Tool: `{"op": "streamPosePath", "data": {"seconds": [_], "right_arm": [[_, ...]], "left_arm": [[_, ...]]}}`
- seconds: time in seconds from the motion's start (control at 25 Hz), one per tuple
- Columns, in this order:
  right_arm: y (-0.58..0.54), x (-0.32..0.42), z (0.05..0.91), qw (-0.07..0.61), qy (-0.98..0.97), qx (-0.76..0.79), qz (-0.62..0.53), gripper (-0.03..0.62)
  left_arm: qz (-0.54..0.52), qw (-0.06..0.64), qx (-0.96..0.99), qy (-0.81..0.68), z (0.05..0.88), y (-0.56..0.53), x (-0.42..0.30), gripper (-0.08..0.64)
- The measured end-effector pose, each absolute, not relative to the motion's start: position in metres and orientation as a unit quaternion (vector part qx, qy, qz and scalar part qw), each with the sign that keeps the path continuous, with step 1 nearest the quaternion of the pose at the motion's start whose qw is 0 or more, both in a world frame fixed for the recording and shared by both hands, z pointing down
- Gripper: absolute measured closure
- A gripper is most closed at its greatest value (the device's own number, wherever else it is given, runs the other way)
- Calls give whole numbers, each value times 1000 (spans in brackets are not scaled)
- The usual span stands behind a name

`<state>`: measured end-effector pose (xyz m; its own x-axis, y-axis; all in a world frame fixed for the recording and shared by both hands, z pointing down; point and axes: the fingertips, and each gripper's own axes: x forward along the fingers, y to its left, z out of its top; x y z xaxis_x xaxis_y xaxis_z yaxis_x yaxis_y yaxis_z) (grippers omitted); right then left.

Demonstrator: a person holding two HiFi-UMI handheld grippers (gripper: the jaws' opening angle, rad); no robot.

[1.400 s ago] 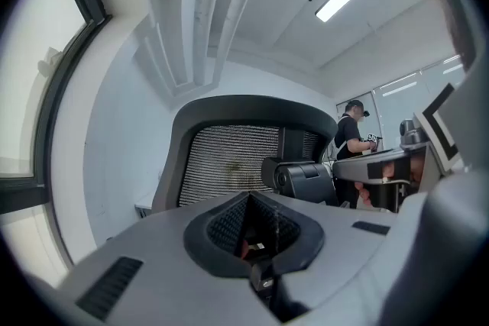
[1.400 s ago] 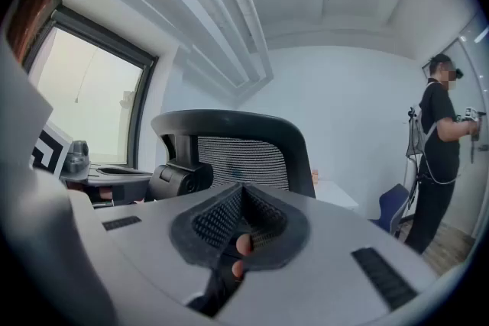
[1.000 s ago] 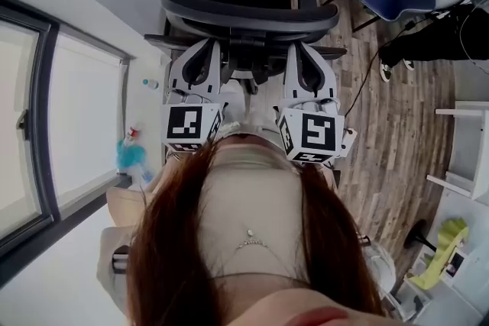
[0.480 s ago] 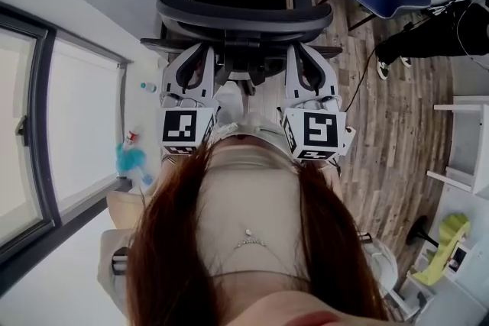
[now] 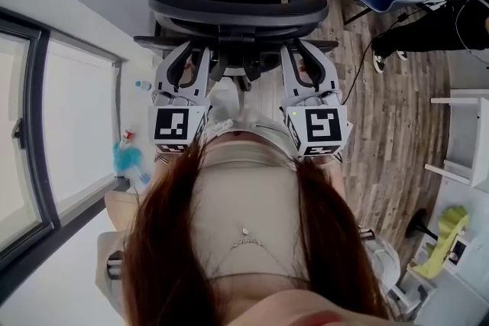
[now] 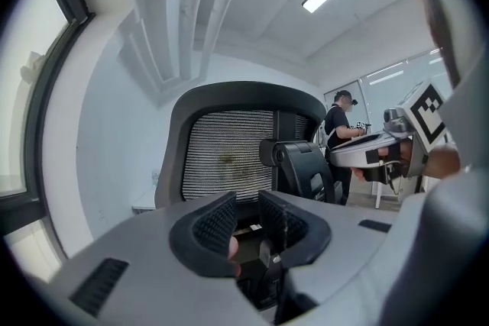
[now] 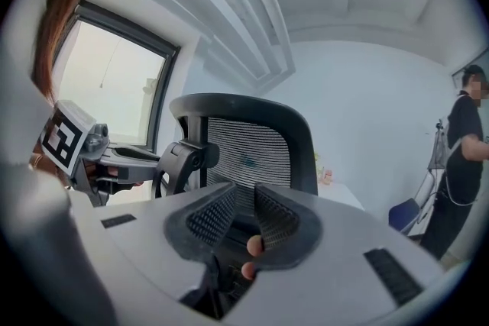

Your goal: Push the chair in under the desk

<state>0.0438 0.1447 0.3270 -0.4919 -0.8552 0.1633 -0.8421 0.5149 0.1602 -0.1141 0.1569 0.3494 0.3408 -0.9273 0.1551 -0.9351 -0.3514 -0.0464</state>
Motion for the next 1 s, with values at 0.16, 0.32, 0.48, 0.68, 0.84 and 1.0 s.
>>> {"op": "streamPosePath", "data": {"seconds": [0.16, 0.32, 0.48, 0.68, 0.84, 1.0], "right_arm": [[142, 47, 335, 136, -864, 483, -39, 476], [142, 45, 341, 161, -868, 468, -49, 455], [141, 46, 353, 182, -867, 461, -51, 445], [144, 48, 369, 212, -865, 451, -52, 431], [143, 50, 379, 240, -860, 445, -67, 409], [143, 52, 388, 270, -851, 442, -83, 387]], "left_arm": [[93, 23, 821, -563, 356, 158, -116, 456], [128, 3, 826, -549, 368, 158, -120, 432], [137, 12, 826, -547, 369, 156, -118, 413], [170, 5, 829, -532, 379, 155, -120, 375], [213, -14, 827, -520, 388, 153, -123, 340], [243, -24, 822, -514, 397, 154, -126, 322]]}}
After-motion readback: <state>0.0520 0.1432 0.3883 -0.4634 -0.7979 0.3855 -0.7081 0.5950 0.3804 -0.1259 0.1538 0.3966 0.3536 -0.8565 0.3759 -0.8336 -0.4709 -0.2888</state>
